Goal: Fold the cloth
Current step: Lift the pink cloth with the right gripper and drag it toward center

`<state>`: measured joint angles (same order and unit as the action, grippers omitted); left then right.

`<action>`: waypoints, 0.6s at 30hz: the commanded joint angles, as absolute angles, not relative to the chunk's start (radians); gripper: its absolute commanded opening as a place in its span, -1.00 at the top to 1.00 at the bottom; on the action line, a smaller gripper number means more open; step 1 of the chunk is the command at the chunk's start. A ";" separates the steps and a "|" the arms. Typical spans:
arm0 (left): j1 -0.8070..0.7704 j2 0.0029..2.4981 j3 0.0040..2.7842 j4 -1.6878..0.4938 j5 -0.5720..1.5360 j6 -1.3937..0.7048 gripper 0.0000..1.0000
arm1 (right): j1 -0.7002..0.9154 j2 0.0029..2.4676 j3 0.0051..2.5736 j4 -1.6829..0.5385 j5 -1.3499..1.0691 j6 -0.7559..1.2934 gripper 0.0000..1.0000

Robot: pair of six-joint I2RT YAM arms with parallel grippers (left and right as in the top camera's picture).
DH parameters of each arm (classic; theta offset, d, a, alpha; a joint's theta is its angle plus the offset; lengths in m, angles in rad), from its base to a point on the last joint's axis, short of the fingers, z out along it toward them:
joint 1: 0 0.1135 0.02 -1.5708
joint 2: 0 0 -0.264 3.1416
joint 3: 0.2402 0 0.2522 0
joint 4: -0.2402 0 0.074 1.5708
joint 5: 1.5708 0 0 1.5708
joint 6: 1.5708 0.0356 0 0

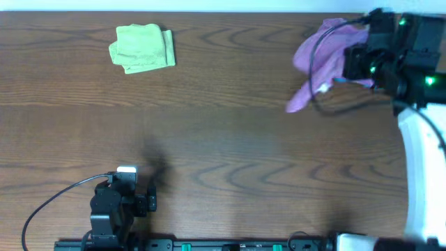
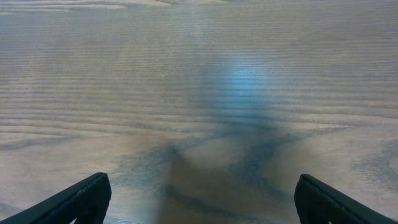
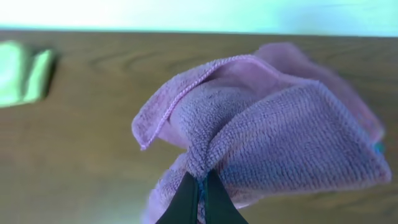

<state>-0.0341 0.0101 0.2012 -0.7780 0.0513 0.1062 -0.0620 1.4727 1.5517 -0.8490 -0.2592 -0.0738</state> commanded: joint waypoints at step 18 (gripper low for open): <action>-0.030 0.004 0.179 -0.811 0.044 0.120 -0.91 | 0.643 1.314 1.556 -1.168 -0.293 0.072 0.97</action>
<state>-0.0341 0.0101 0.2012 -0.7780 0.0513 0.1062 0.6140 1.3174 1.5532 -1.1671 -0.2920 0.0177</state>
